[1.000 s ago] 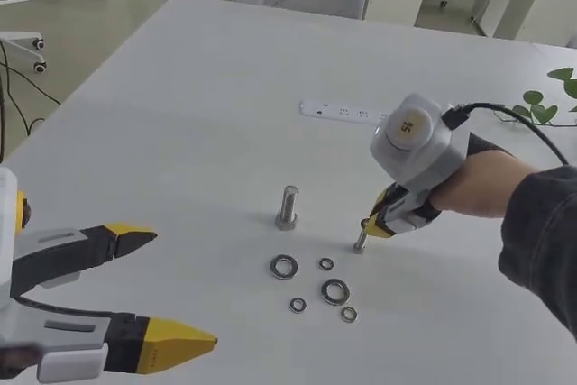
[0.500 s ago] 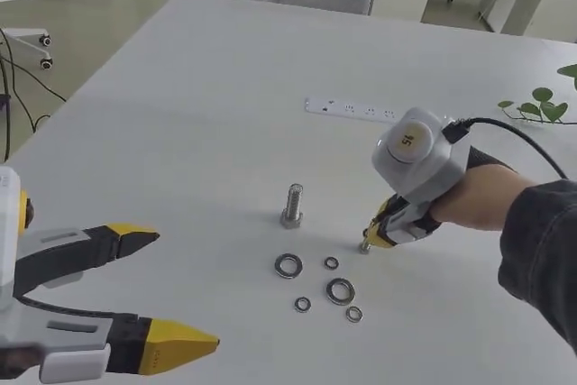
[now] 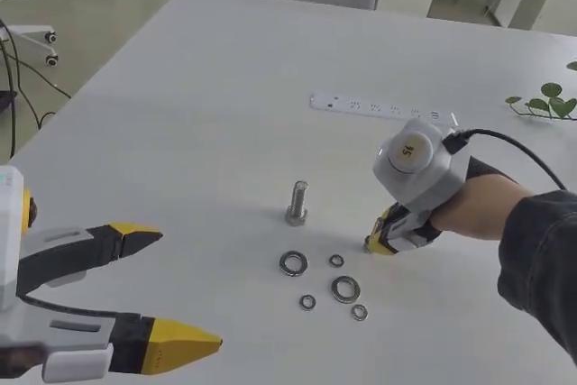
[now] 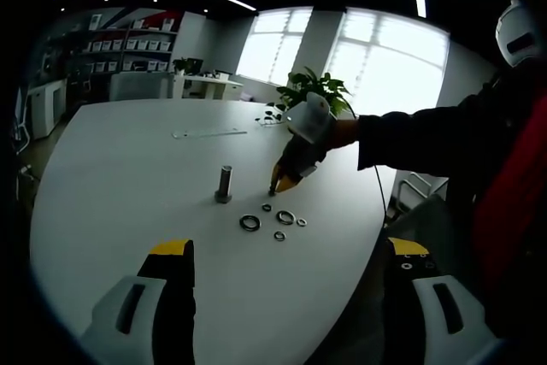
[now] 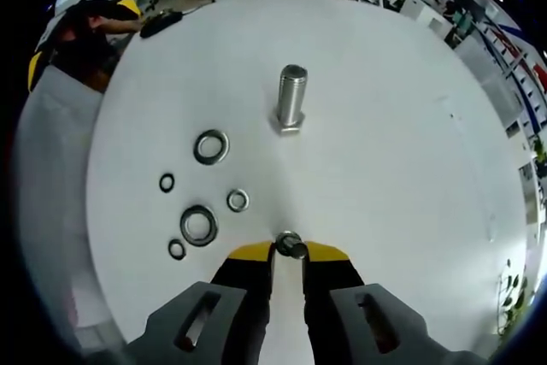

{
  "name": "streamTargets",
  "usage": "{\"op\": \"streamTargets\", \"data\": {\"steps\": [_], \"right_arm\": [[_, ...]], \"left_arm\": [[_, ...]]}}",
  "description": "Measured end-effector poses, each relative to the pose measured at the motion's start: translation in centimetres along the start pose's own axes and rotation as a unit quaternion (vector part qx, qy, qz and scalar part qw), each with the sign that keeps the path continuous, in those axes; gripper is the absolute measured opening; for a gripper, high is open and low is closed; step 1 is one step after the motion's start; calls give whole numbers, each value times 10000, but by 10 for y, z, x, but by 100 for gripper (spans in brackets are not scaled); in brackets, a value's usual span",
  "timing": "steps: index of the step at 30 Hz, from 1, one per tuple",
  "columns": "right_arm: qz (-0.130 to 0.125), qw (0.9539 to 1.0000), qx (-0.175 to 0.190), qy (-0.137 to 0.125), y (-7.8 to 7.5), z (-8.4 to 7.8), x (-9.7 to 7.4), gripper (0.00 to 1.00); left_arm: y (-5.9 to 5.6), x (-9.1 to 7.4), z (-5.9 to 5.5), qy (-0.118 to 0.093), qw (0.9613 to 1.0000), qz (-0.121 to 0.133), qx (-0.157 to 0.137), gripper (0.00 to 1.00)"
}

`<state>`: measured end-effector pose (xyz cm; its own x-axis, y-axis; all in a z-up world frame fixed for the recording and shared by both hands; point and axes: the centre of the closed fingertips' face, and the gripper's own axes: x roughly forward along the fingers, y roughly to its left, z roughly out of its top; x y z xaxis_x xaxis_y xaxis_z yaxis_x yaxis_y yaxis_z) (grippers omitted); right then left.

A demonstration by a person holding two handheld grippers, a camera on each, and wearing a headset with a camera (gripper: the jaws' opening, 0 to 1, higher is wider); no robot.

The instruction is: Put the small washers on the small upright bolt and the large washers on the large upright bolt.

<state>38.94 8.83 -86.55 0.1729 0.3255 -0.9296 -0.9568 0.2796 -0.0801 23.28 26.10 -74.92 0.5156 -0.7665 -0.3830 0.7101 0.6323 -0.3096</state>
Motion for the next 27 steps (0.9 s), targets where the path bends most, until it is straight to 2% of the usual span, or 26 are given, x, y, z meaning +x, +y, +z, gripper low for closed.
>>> {"op": "streamTargets", "data": {"steps": [11,27], "right_arm": [[9,10000,23,22,-2,-3,7,14],[-131,9998,117,-12,-15,-2,3,14]], "left_arm": [[1,0,0,6,10000,17,-12,91],[2,-1,0,13,10000,48,-26,91]]}}
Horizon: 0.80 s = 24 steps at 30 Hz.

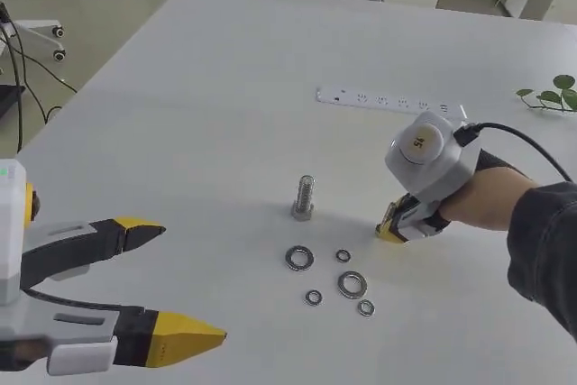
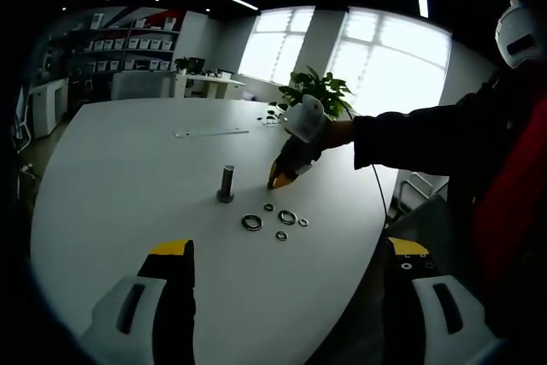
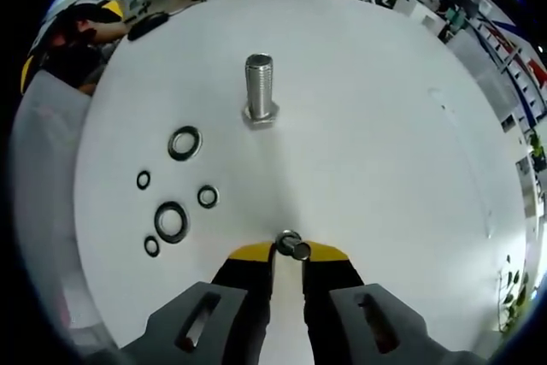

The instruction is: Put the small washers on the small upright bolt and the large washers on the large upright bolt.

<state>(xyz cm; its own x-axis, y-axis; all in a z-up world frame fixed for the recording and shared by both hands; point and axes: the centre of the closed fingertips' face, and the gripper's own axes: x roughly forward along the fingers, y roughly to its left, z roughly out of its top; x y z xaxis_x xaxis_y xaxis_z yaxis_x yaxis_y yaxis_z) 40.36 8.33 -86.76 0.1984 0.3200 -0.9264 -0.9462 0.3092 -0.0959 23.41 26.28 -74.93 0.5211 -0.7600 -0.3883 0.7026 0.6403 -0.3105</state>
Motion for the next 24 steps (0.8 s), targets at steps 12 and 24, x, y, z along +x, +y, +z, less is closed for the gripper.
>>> {"op": "streamTargets", "data": {"steps": [12,24], "right_arm": [[-12,10000,23,66,0,-5,2,18],[-29,10000,55,68,-4,-8,0,22]], "left_arm": [[1,-1,0,-5,10000,15,-5,91],[1,0,1,-8,10000,-1,22,91]]}}
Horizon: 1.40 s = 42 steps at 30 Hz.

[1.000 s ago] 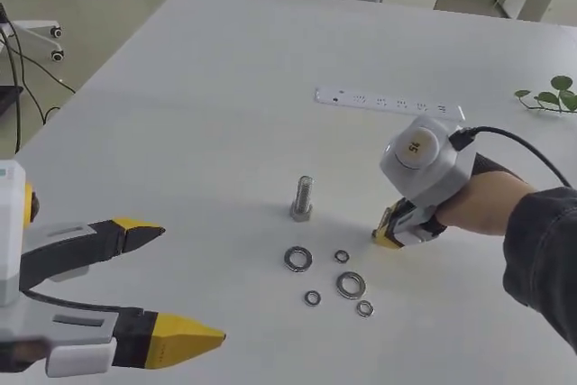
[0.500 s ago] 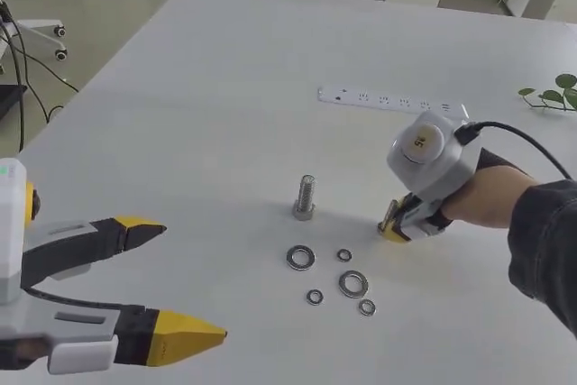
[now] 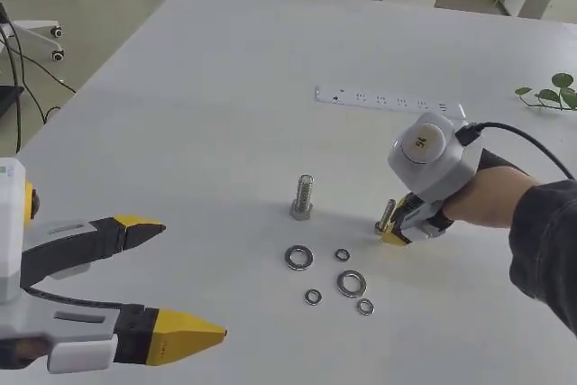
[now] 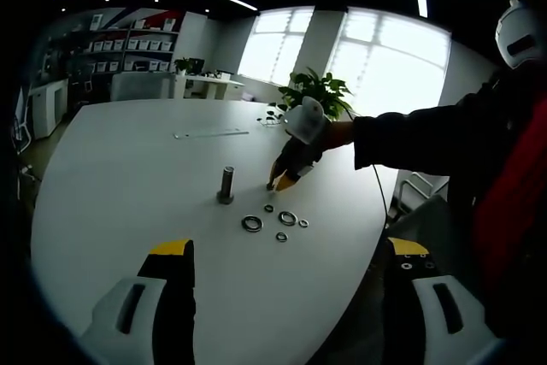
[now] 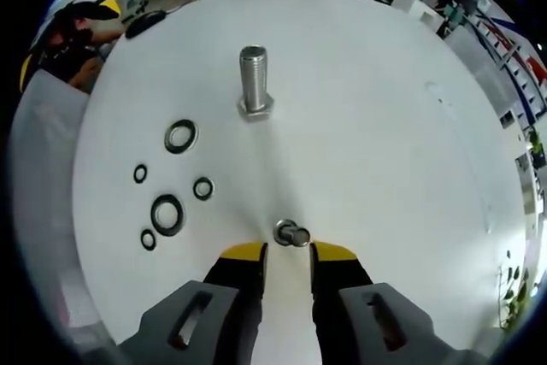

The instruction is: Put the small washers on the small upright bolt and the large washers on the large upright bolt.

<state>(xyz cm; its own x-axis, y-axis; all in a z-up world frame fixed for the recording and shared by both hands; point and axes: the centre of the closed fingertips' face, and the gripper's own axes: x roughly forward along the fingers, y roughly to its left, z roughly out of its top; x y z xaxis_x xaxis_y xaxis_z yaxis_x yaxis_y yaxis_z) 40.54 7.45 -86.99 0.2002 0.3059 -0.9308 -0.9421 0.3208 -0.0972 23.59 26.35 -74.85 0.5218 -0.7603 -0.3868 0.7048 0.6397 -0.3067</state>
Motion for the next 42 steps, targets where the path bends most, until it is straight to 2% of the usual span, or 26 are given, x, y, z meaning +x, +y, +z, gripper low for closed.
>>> {"op": "streamTargets", "data": {"steps": [19,26,42], "right_arm": [[-92,9998,-6,-151,2,2,-13,31],[-153,9996,-59,-213,0,3,-25,38],[-322,9992,-45,-213,9,-10,-50,41]], "left_arm": [[-5,0,2,-15,10000,-45,54,91],[-7,1,4,-31,9999,-79,81,91],[-13,3,8,-67,9997,-164,180,91]]}}
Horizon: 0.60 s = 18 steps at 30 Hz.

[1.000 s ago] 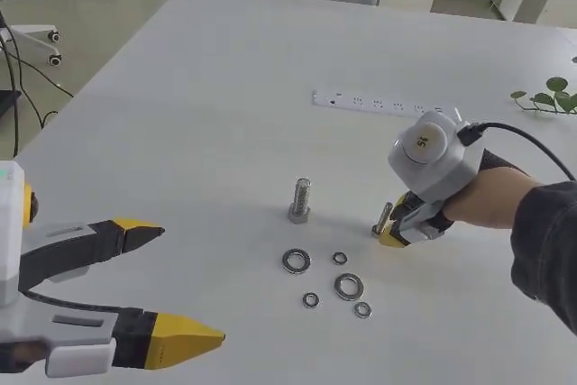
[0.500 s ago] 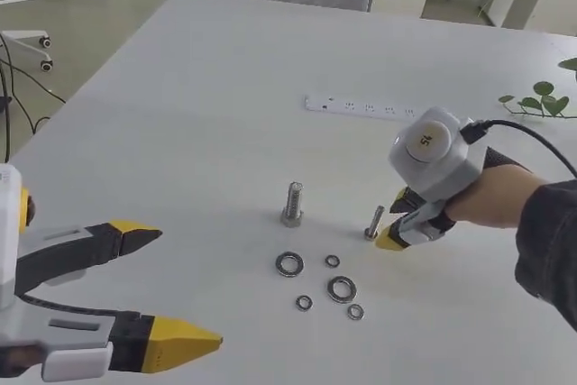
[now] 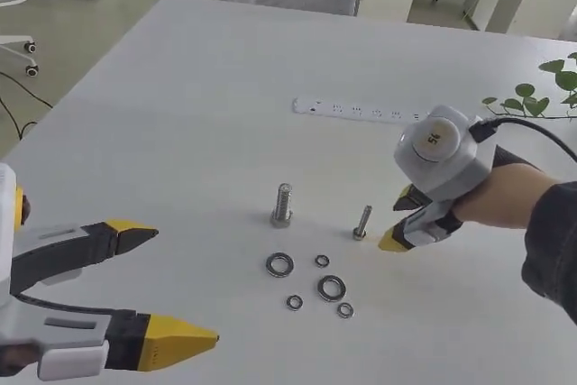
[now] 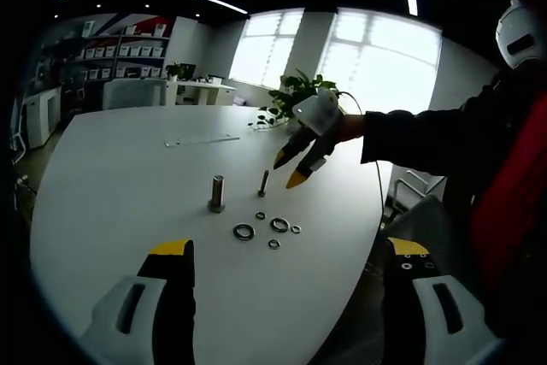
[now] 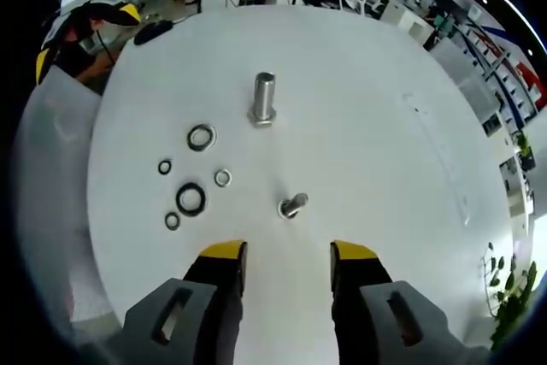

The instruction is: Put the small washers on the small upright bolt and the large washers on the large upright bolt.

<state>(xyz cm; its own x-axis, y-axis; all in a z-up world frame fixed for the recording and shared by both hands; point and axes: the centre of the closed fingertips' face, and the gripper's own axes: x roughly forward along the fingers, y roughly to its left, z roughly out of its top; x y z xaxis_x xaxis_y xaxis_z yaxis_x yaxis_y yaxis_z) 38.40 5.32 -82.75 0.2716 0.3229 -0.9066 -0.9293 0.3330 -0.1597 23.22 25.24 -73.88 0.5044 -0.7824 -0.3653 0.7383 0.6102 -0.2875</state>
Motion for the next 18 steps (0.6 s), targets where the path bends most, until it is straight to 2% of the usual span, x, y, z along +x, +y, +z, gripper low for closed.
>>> {"op": "streamTargets", "data": {"steps": [5,18], "right_arm": [[-21,10000,31,-31,4,-4,-6,42],[112,9999,36,-87,36,-6,-8,43]], "left_arm": [[-1,0,2,-24,10000,-9,19,91],[-4,1,2,-54,9999,-69,50,91]]}}
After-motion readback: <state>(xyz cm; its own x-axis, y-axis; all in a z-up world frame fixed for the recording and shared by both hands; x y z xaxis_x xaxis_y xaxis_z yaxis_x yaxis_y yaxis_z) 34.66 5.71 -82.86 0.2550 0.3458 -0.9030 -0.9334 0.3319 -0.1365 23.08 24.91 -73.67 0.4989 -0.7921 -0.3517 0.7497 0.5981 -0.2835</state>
